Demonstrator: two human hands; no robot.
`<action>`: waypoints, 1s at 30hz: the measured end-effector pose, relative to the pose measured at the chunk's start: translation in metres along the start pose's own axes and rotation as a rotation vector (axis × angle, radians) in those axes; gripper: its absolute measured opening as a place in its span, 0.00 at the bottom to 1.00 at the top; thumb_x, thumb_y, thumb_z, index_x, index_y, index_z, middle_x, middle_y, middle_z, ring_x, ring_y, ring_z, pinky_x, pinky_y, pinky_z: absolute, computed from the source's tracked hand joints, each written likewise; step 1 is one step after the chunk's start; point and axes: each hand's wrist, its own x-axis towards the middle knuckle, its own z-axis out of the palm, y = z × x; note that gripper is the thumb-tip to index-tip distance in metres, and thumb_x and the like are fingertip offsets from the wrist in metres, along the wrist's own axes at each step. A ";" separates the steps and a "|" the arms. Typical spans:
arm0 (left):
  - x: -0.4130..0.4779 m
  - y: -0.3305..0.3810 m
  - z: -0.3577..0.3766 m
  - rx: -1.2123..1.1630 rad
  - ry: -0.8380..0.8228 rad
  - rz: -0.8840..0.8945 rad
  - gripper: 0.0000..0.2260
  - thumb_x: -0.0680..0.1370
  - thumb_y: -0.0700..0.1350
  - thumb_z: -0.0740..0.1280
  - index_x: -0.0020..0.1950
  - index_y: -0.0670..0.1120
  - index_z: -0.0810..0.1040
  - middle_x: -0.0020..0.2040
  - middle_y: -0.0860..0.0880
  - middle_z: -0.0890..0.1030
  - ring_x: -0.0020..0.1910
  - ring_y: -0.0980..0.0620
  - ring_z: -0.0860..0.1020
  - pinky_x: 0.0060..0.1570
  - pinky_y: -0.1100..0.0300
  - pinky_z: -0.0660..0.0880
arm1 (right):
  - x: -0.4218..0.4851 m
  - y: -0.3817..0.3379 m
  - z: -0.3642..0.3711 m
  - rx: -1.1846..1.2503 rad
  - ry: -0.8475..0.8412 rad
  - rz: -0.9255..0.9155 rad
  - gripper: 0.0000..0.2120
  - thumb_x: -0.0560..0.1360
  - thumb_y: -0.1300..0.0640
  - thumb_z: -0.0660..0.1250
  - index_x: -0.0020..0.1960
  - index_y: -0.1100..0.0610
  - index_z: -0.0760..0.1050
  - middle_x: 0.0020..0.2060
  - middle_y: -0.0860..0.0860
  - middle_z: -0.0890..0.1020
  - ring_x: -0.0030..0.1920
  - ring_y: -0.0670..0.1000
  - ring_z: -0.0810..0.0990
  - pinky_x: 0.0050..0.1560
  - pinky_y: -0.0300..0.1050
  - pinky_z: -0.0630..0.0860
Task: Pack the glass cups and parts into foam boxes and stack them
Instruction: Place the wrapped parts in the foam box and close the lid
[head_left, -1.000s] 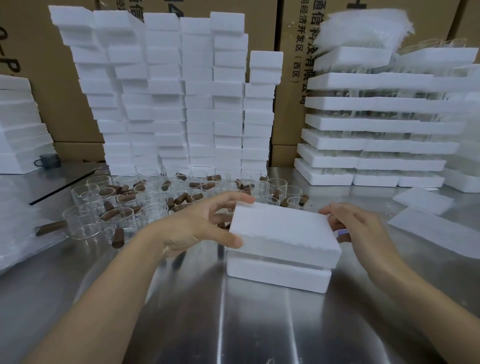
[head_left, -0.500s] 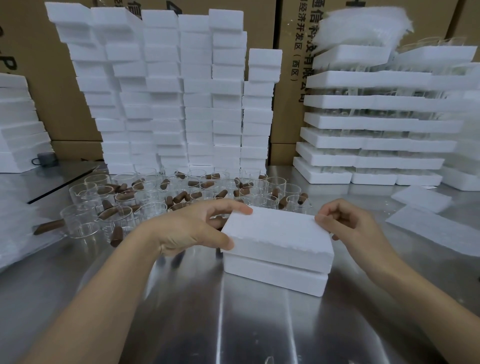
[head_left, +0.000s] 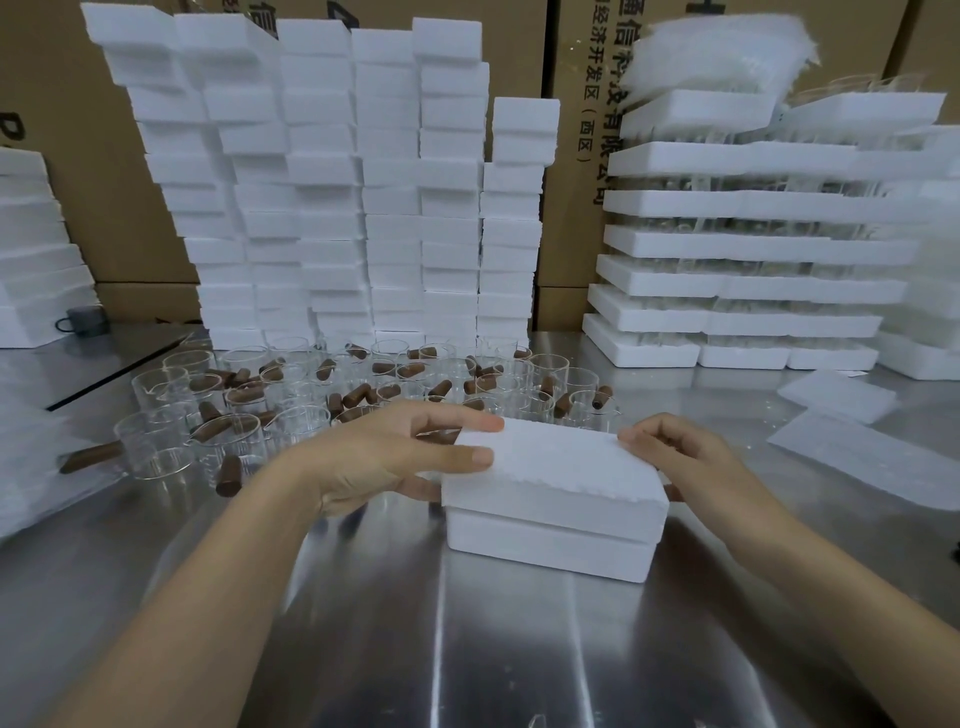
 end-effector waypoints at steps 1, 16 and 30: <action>0.001 0.000 0.001 0.005 0.022 0.007 0.23 0.69 0.55 0.81 0.65 0.61 0.86 0.65 0.63 0.84 0.63 0.59 0.84 0.51 0.61 0.82 | -0.001 0.000 0.002 0.040 -0.015 0.018 0.14 0.78 0.42 0.71 0.47 0.54 0.83 0.42 0.50 0.86 0.39 0.42 0.83 0.39 0.36 0.78; 0.003 -0.001 0.006 0.118 0.023 0.028 0.23 0.69 0.59 0.80 0.64 0.65 0.84 0.65 0.65 0.83 0.63 0.60 0.84 0.64 0.52 0.82 | -0.001 0.003 0.006 0.098 -0.054 0.024 0.21 0.83 0.41 0.66 0.39 0.55 0.79 0.33 0.46 0.80 0.33 0.43 0.77 0.32 0.31 0.73; 0.002 -0.003 0.006 0.093 0.014 0.032 0.17 0.79 0.49 0.77 0.66 0.64 0.85 0.67 0.65 0.82 0.60 0.63 0.84 0.51 0.64 0.82 | -0.005 -0.005 -0.010 -0.029 -0.294 0.011 0.23 0.75 0.33 0.73 0.67 0.34 0.76 0.59 0.39 0.85 0.57 0.38 0.84 0.52 0.34 0.79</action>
